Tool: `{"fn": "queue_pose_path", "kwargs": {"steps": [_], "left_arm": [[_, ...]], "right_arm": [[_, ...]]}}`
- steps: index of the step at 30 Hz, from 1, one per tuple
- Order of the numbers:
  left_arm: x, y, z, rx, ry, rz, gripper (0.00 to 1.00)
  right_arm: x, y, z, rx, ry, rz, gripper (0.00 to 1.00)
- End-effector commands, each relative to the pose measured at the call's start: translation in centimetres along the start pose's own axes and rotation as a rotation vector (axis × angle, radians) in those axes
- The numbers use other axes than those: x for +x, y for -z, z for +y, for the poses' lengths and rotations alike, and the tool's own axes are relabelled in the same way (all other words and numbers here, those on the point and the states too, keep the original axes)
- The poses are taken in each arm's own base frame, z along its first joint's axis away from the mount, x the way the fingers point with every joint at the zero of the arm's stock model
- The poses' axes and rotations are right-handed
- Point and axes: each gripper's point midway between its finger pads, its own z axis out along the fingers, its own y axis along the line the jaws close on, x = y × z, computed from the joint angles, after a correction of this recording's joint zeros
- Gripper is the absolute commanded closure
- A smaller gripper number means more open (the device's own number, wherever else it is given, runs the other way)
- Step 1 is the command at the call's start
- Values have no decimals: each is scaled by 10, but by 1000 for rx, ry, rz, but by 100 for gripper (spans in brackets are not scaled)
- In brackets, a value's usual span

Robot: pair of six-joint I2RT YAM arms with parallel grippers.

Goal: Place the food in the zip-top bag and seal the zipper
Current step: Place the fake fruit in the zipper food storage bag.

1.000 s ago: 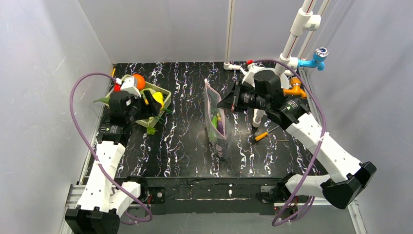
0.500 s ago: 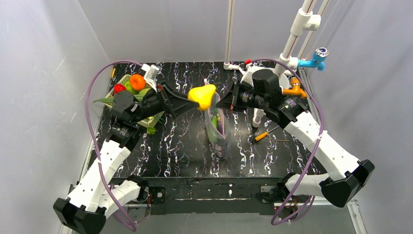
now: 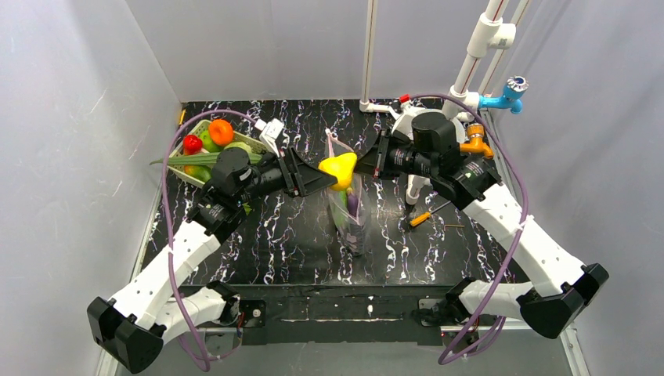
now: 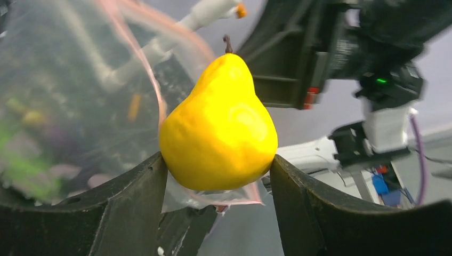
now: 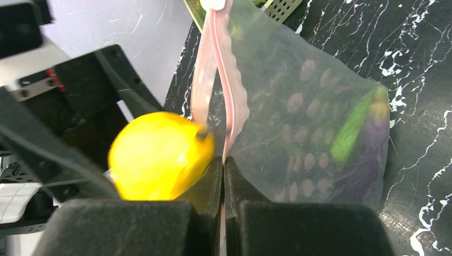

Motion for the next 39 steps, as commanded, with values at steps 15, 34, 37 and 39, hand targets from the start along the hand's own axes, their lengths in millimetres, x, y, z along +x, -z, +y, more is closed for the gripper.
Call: {"fn": "queue_pose_path", "kwargs": {"steps": [15,34,37,39], "left_arm": [[11,16,34,-293,124,46,72],[6,43,-32,-132,-34,135,74],[7,46,-40,-111,-47,151,74],[10,46,-38,-122,-32,175,75]], "right_arm": [[-21,14,22,-70,19,-95,99],[-24,4,15,-38,19,-91,99],[-24,3,14,-33,23,-88,99],[-24,2,14,-32,22,-87,99]]}}
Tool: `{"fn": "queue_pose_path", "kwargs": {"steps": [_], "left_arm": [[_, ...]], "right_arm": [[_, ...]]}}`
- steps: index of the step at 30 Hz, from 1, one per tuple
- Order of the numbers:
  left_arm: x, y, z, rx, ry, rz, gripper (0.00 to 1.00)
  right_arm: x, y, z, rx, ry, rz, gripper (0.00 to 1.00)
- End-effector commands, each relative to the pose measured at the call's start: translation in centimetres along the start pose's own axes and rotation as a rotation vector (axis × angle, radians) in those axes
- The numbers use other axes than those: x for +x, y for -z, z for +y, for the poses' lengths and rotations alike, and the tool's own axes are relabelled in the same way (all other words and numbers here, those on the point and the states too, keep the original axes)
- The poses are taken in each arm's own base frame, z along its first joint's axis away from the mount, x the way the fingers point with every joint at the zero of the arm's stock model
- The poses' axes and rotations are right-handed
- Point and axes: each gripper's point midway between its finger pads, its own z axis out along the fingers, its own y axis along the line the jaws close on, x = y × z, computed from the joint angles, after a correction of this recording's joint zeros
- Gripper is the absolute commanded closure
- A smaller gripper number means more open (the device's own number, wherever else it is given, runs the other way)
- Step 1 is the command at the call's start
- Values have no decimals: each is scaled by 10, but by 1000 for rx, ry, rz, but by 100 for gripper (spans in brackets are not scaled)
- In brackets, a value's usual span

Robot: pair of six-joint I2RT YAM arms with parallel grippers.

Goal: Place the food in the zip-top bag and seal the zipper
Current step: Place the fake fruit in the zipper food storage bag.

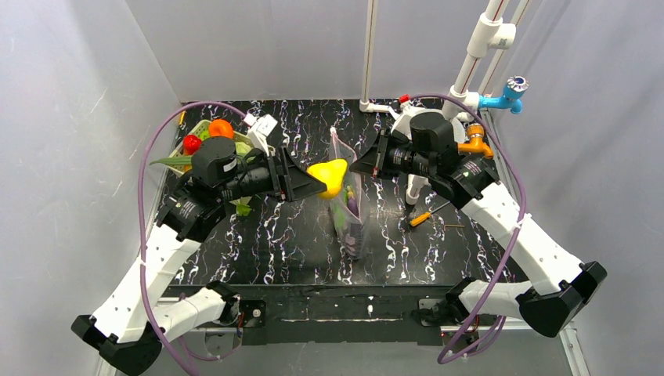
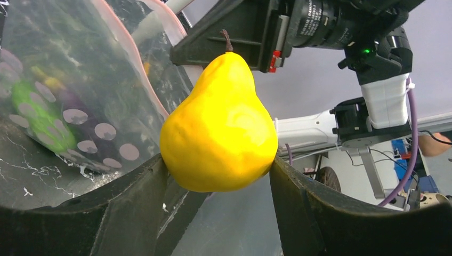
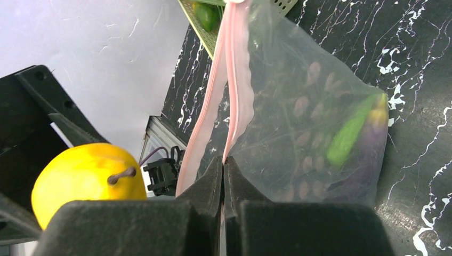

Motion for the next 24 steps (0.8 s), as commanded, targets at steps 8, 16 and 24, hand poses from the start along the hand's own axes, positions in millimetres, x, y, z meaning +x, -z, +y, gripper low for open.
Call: {"fn": "queue_pose_path", "kwargs": {"steps": [8,16,24], "left_arm": [[25,-1,15,-92,89,169,80],[23,-9,35,-220,192,177,79],[12,-17,32,-248,350,131,73]], "right_arm": [[-22,3,21,-68,39,-71,99],[-20,1,27,-94,56,-64,99],[-7,-3,46,-165,149,-38,99]]}}
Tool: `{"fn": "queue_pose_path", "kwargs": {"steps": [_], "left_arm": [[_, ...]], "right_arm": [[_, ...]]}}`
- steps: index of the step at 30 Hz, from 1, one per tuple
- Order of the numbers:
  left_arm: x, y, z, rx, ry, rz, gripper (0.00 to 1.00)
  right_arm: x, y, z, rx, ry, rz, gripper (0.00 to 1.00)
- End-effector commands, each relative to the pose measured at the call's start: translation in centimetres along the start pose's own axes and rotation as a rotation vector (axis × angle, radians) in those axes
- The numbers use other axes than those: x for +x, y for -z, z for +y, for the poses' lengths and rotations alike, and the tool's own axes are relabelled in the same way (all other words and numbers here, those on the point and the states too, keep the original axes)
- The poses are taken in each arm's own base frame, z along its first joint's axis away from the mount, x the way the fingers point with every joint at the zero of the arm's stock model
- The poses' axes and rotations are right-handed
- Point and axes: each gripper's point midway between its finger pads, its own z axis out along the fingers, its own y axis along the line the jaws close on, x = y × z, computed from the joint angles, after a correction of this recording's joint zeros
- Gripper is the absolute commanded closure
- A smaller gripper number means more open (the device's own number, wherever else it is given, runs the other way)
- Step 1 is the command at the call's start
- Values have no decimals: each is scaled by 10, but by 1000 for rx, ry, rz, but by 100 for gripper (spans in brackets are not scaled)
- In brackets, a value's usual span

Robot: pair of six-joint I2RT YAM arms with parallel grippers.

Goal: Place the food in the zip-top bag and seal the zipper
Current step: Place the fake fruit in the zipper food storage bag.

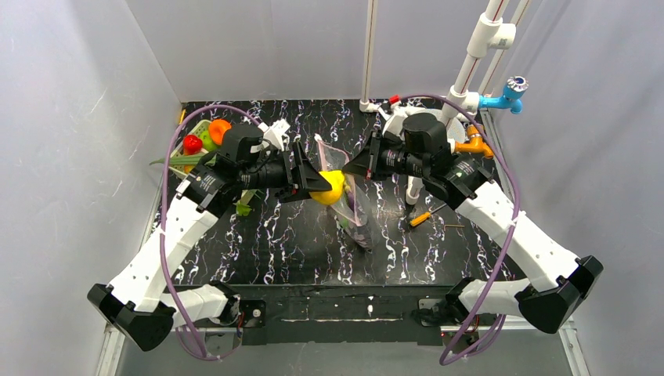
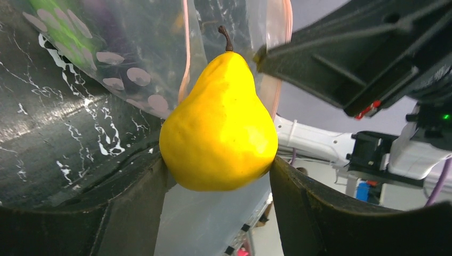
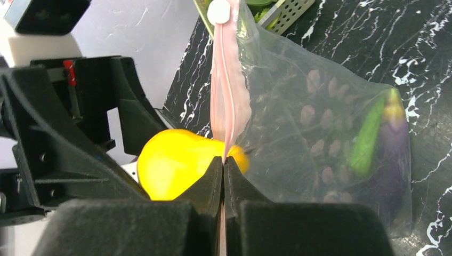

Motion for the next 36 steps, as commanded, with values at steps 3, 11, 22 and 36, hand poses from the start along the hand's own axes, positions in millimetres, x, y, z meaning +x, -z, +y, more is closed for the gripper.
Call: {"fn": "queue_pose_path", "kwargs": {"steps": [3,11,22,36], "left_arm": [[-12,4,-14,19,191,-79,73],[-32,4,2,-10,347,-255,71],[-24,3,-4,56,298,-224,25],[-19,27,-13,70,61,-246,10]], "right_arm": [[-10,7,46,-153,144,-61,99],[-11,0,56,-198,33,-70,99],[-9,-8,52,-194,-25,-56,99],[-13,8,29,-127,-23,-102,99]]}}
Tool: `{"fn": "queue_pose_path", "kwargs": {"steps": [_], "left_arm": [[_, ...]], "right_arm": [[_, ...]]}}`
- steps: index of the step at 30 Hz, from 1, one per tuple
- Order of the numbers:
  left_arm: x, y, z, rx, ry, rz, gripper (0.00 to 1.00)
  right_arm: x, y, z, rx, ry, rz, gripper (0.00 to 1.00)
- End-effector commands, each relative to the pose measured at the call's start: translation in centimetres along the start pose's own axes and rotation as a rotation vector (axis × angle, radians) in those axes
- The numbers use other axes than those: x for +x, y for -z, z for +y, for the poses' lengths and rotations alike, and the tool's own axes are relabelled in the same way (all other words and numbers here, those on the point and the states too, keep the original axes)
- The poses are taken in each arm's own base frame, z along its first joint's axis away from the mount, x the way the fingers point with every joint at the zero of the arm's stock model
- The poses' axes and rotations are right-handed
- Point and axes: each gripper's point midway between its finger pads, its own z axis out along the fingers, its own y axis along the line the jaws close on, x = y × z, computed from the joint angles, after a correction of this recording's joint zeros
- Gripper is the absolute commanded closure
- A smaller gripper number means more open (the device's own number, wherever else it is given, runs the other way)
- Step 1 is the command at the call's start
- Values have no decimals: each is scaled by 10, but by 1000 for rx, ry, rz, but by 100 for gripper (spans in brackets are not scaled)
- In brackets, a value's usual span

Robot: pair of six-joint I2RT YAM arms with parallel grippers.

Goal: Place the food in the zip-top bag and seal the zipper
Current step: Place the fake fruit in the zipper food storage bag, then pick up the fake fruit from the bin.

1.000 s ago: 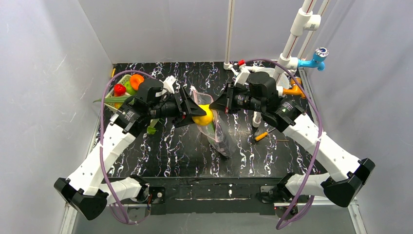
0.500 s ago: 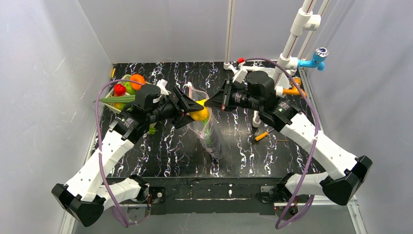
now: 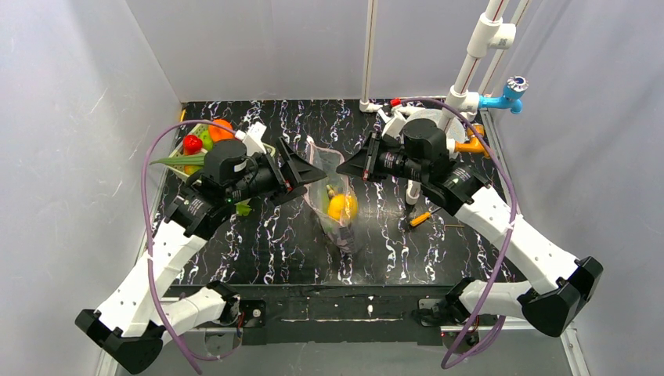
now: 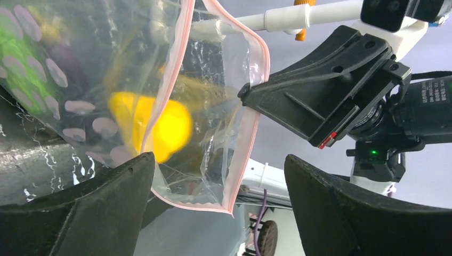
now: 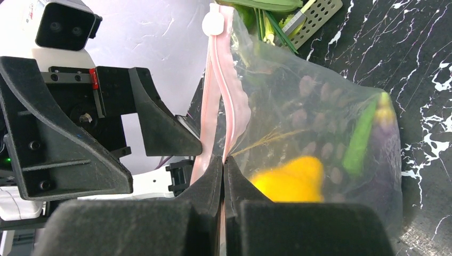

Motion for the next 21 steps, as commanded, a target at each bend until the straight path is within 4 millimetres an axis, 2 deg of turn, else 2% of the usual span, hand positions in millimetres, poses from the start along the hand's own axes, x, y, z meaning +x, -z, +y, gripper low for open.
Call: {"fn": "queue_pose_path", "kwargs": {"steps": [1,6,14,17,21], "left_arm": [[-1,14,-13,31,-116,-2,10],[-5,25,-4,-25,-176,-39,20],[-26,52,20,-186,-326,-161,19],[-35,61,40,-320,-386,-178,18],[-51,75,77,-534,-447,-227,17]], "right_arm": [[-17,15,18,-46,35,-70,99],[-19,18,19,-45,46,-76,99],[-19,26,15,-21,99,-82,99],[-19,31,15,-17,137,-85,99],[-20,37,16,-12,187,-89,99]]}}
